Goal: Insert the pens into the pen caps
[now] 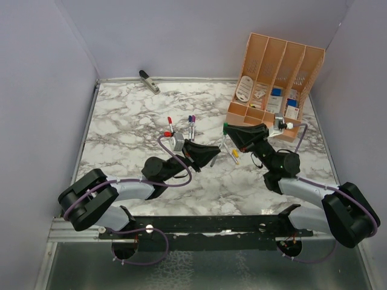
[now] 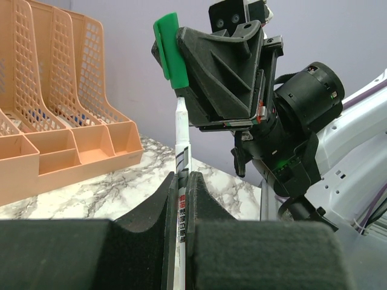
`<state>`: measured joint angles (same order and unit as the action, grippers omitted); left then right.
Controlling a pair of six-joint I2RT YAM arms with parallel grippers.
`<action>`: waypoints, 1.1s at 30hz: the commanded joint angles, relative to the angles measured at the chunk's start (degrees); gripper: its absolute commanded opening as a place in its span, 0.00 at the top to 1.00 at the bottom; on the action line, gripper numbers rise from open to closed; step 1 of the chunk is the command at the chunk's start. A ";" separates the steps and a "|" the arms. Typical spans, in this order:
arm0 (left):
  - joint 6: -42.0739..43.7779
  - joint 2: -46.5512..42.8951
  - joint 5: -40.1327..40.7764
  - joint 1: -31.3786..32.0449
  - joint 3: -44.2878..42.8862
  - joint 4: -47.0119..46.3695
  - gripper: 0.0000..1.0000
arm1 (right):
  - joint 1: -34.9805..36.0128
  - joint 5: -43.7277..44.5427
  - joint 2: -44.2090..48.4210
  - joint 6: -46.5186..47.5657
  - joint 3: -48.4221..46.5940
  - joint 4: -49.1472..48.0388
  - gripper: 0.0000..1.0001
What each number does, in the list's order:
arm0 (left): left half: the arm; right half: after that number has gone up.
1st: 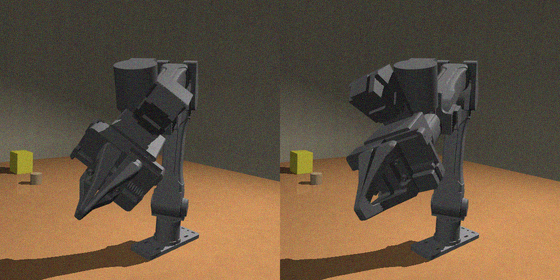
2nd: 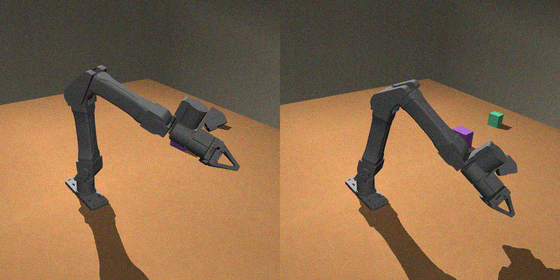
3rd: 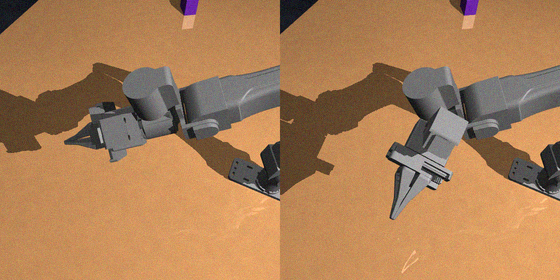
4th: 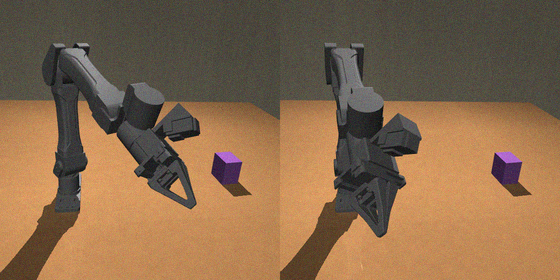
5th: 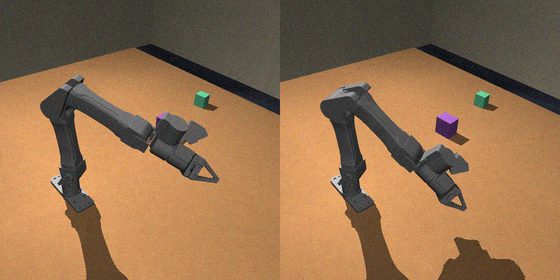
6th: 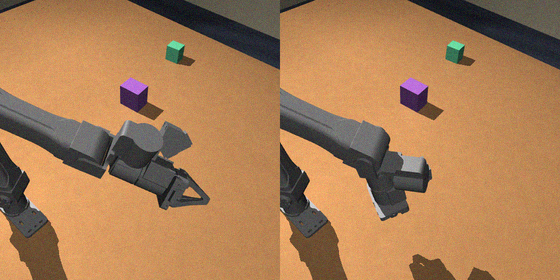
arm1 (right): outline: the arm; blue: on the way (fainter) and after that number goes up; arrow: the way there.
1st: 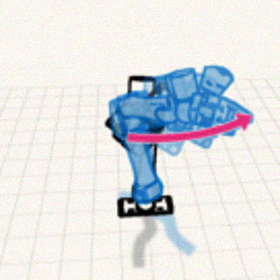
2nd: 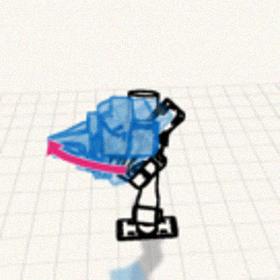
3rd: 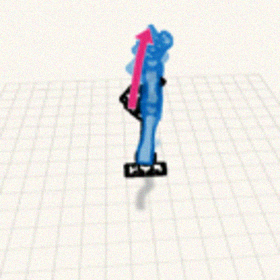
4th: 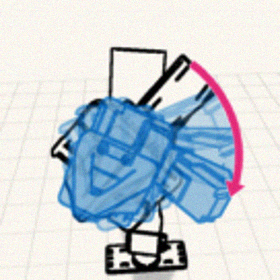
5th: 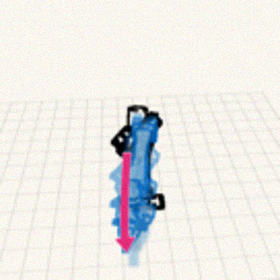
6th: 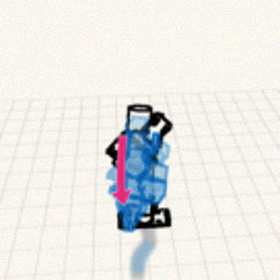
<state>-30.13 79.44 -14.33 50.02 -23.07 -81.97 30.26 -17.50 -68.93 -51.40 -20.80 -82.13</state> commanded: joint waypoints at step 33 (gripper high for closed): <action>-1.05 -0.04 1.38 0.43 0.13 -5.37 1.00 | -0.11 -0.50 0.26 -0.33 1.44 -19.79 0.99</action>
<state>-30.39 79.44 -14.22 50.02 -23.03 -83.13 30.26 -17.47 -68.93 -51.40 -20.16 -82.15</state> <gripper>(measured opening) 0.060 0.048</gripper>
